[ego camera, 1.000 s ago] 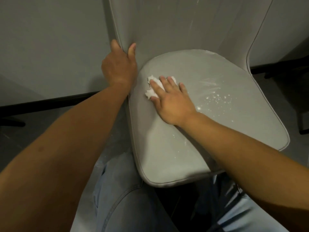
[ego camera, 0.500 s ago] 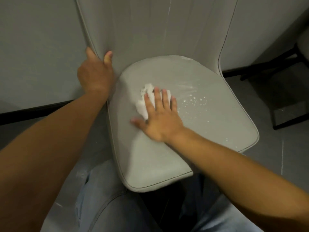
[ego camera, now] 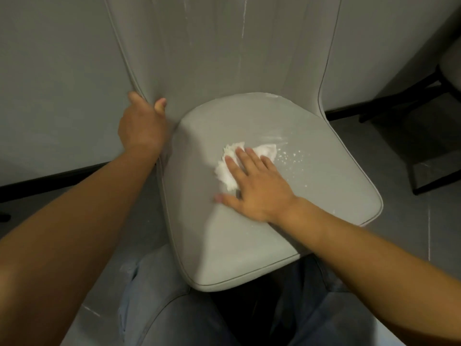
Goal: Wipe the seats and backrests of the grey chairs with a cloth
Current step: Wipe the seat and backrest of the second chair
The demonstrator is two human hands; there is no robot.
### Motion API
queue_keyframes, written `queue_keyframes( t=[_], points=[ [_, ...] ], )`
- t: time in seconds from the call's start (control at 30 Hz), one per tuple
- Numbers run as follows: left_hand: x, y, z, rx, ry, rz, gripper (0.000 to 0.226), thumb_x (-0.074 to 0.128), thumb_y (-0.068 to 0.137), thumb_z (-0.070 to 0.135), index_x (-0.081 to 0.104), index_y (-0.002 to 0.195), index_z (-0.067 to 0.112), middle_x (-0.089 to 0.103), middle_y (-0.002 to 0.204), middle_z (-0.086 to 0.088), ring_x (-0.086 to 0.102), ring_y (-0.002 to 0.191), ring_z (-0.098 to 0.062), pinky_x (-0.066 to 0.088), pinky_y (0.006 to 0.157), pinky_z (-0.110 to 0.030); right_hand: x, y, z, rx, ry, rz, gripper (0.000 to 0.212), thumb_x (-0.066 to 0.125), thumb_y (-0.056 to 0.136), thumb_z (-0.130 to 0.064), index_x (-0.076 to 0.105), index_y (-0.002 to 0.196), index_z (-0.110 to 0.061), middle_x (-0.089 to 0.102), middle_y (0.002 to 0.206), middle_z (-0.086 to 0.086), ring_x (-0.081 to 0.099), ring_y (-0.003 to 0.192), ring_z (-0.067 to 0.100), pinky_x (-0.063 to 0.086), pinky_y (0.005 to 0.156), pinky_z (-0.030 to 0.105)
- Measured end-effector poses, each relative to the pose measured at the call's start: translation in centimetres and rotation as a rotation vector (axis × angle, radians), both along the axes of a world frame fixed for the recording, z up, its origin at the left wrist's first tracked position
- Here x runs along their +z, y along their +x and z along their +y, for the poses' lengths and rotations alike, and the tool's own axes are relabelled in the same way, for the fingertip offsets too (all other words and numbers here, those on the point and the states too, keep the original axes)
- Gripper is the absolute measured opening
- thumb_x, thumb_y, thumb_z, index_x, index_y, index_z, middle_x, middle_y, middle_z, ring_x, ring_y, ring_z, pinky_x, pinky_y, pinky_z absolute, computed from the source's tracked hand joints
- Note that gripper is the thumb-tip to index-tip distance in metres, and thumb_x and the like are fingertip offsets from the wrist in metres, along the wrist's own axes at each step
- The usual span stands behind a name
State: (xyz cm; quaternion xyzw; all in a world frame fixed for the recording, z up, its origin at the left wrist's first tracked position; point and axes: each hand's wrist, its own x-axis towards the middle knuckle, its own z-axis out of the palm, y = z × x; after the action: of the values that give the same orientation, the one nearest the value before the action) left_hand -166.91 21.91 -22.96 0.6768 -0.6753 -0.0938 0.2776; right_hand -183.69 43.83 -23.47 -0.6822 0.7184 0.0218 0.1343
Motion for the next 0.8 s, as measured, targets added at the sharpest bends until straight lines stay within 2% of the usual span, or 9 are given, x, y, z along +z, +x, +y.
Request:
queue_keyframes(
  t=[0.07,0.17,0.23,0.3,0.37,0.43,0.53,0.67,0.8],
  points=[
    [0.5,0.0,0.2,-0.029,0.062,-0.013,0.054,0.047,0.094,0.049,0.042,0.119,0.002,0.06,0.112,-0.025,0.056,0.103,-0.043,0.036,0.073,-0.043,0.1,0.2,3.9,0.03,0.009,0.029,0.101,0.005,0.08,-0.091,-0.001,0.16,-0.029,-0.006,0.168,0.008,-0.013,0.153,0.026,-0.001,0.124,0.049],
    [2.0,0.1,1.0,-0.075,0.211,-0.016,0.062,0.052,0.09,0.042,0.033,0.13,-0.001,0.053,0.127,-0.025,0.051,0.115,-0.043,0.04,0.09,-0.047,-0.3,-0.3,6.6,0.019,0.019,0.011,0.096,0.004,0.08,-0.093,-0.005,0.158,-0.037,-0.01,0.167,0.006,-0.02,0.152,0.023,-0.005,0.123,0.048],
    [2.8,0.3,2.9,-0.165,0.236,0.001,0.082,0.055,0.087,0.04,0.016,0.144,-0.004,0.035,0.146,-0.025,0.035,0.132,-0.04,0.032,0.106,-0.048,-0.6,-0.6,6.1,-0.026,0.009,-0.008,0.094,0.002,0.079,-0.093,-0.005,0.157,-0.041,-0.011,0.167,0.005,-0.021,0.151,0.024,-0.008,0.123,0.049],
    [2.6,0.4,6.8,-0.282,0.109,-0.114,0.091,0.055,0.088,0.04,0.003,0.149,-0.003,0.012,0.155,-0.027,0.015,0.143,-0.038,0.019,0.115,-0.046,-1.2,-0.9,4.2,-0.072,-0.019,-0.002,0.095,-0.001,0.077,-0.094,-0.004,0.157,-0.043,-0.008,0.168,0.006,-0.018,0.152,0.029,-0.009,0.122,0.051],
    [1.5,0.2,11.2,-0.387,0.004,-0.254,0.09,0.054,0.087,0.042,0.004,0.151,0.005,0.001,0.156,-0.028,0.005,0.144,-0.04,0.014,0.115,-0.049,-1.9,-1.8,1.3,-0.131,-0.036,0.0,0.097,-0.002,0.074,-0.094,-0.003,0.157,-0.044,-0.005,0.168,0.005,-0.013,0.152,0.033,-0.009,0.12,0.053],
    [0.7,-0.2,13.9,-0.524,-0.076,-0.311,0.088,0.053,0.086,0.046,0.007,0.153,0.012,-0.005,0.157,-0.024,-0.002,0.145,-0.038,0.012,0.115,-0.054,-2.3,-3.6,-2.3,-0.19,-0.022,-0.015,0.096,0.001,0.073,-0.095,-0.003,0.156,-0.046,-0.005,0.168,0.003,-0.013,0.153,0.031,-0.01,0.119,0.052],
    [-0.5,-0.8,13.7,-0.679,-0.162,-0.408,0.078,0.041,0.092,0.055,0.009,0.154,0.018,-0.007,0.16,-0.016,-0.01,0.146,-0.031,0.007,0.116,-0.055,-2.2,-6.3,-6.9,-0.233,0.045,-0.026,0.093,0.005,0.075,-0.094,-0.006,0.155,-0.047,-0.01,0.168,-0.001,-0.018,0.152,0.029,-0.013,0.118,0.051],
    [-2.7,-1.3,11.8,-0.608,0.121,-0.49,0.082,0.009,0.09,0.075,0.002,0.153,0.024,-0.008,0.16,-0.01,-0.019,0.144,-0.027,-0.002,0.116,-0.052,-1.9,-7.1,-7.7,-0.237,0.063,-0.011,0.094,0.006,0.076,-0.092,-0.006,0.156,-0.045,-0.01,0.168,-0.002,-0.016,0.152,0.027,-0.011,0.12,0.05],
    [-4.3,-2.5,9.8,-0.67,0.183,-0.563,0.087,-0.006,0.079,0.083,-0.004,0.151,0.034,-0.005,0.161,-0.004,-0.01,0.146,-0.023,-0.005,0.116,-0.048,-1.4,-5.6,-2.9,-0.206,0.05,-0.02,0.099,0.006,0.077,-0.093,-0.004,0.158,-0.038,-0.006,0.168,0.0,-0.011,0.153,0.025,-0.008,0.121,0.049]
  ],
)
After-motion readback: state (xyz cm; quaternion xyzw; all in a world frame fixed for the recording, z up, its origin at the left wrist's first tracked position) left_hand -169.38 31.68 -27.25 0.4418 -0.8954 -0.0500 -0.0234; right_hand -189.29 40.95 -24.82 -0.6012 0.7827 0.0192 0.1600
